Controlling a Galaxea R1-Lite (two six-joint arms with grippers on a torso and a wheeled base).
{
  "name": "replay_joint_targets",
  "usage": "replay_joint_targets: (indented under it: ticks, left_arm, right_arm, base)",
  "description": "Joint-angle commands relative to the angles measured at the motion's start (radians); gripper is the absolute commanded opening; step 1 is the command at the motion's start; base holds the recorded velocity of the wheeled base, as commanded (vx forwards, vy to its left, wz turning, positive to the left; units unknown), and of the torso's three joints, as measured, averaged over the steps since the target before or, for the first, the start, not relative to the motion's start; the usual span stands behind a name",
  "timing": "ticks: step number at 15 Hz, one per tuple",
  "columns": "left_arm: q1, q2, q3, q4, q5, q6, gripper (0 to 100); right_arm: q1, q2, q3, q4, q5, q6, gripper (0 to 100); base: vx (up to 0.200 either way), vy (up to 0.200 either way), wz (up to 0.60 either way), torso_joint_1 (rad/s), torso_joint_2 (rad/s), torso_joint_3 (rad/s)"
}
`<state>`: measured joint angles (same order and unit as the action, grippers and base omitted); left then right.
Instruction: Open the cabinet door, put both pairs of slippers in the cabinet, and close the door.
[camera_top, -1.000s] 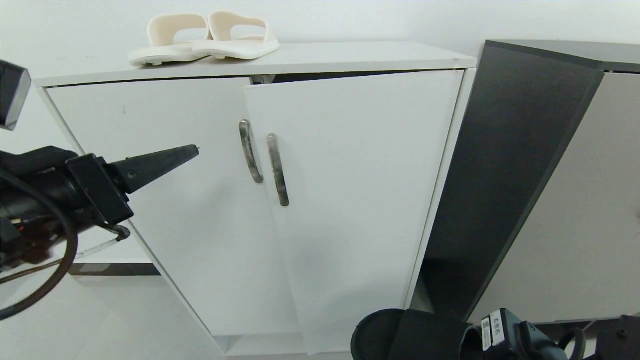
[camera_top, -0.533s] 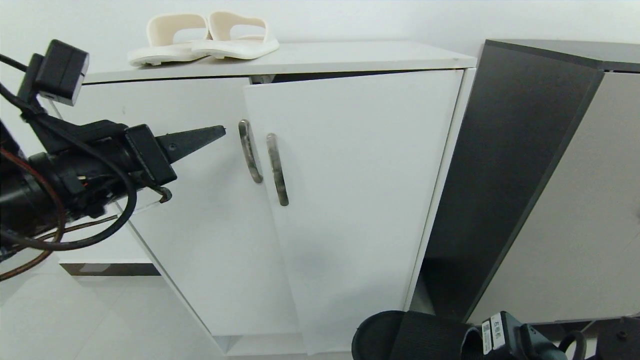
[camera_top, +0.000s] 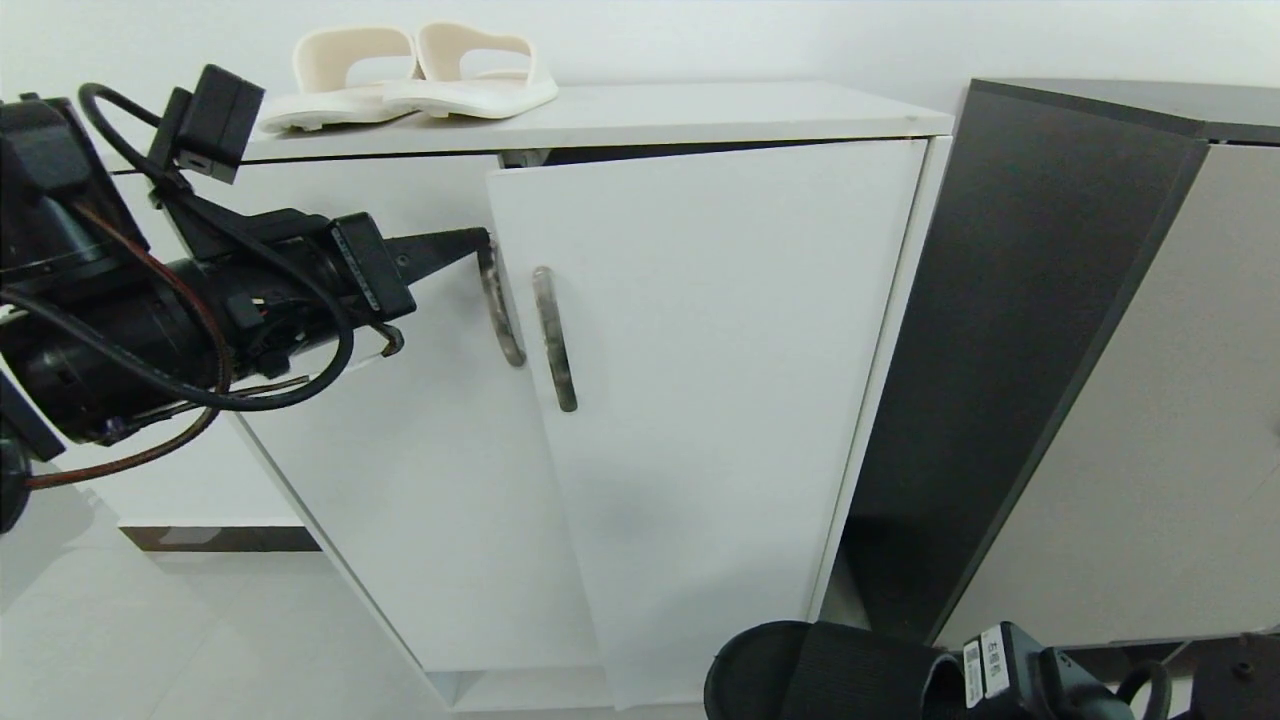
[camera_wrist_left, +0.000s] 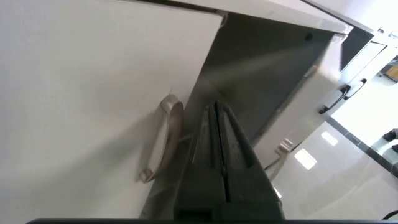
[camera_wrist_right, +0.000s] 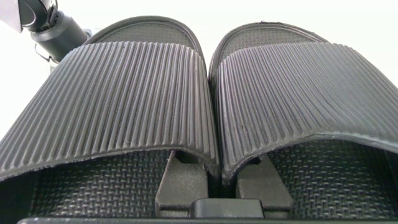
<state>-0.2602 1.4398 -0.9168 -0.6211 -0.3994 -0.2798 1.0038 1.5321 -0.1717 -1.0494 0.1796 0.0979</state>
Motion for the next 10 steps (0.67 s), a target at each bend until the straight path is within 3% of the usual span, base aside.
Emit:
replay_joint_targets:
  ticks: [1,10]
  left_arm:
    - [-0.001,0.028,-0.007,0.000,-0.001,0.001,0]
    - [-0.053,0.048,-0.019,0.000,0.001,-0.001,0]
  right_arm:
    - [-0.001,0.005,0.000,0.000,0.000,0.000,0]
    - [-0.001,0.008,-0.002,0.000,-0.003,-0.001,0]
  base:
    - [0.000,0.000,0.00,0.000,0.00,0.000]
    - [0.000,0.000,0.00,0.000,0.00,0.000]
